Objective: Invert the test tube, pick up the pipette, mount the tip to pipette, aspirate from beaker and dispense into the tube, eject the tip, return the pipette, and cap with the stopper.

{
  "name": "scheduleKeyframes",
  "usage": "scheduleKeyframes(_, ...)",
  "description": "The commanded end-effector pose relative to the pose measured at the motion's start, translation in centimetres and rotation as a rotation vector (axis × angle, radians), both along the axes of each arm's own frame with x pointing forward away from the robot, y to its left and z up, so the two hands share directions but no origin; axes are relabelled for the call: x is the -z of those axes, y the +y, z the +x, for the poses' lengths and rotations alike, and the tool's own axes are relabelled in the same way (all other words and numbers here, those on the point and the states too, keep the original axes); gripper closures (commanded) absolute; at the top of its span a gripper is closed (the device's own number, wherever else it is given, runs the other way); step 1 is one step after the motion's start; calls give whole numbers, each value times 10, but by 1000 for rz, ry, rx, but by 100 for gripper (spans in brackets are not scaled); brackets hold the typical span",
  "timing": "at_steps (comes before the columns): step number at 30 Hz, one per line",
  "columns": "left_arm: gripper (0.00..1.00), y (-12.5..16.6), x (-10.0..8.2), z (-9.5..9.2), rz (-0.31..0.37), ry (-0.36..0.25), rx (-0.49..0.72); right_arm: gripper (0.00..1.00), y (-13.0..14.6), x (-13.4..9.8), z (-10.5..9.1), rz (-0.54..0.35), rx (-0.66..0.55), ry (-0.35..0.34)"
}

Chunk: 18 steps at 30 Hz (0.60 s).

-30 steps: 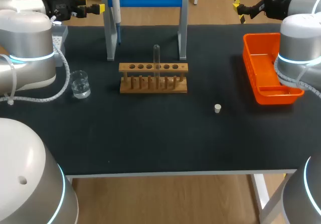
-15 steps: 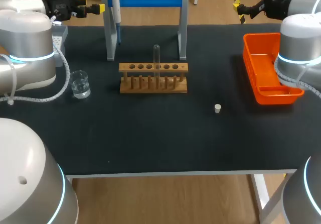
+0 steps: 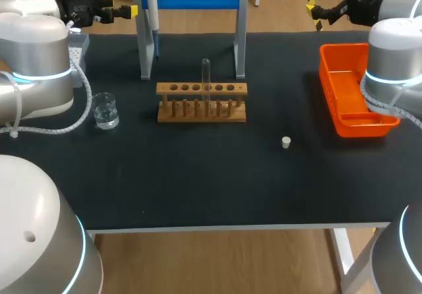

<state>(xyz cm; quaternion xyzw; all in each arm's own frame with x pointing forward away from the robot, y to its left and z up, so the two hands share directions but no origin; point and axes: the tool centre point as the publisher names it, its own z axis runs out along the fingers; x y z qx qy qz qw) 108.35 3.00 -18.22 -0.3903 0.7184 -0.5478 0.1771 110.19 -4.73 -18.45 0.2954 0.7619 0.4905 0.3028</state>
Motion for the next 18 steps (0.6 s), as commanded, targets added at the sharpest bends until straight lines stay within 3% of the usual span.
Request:
scheduleKeyframes(1,0,0,0,0,0,0,0,0,-6,-2,-14,13,-17,-1)
scheduleKeyframes(10,0,0,0,0,0,0,0,0,10,1,-57,36,-110,20)
scheduleKeyframes(18,0,0,0,0,0,0,0,0,50,14,-116,19,-301,64)
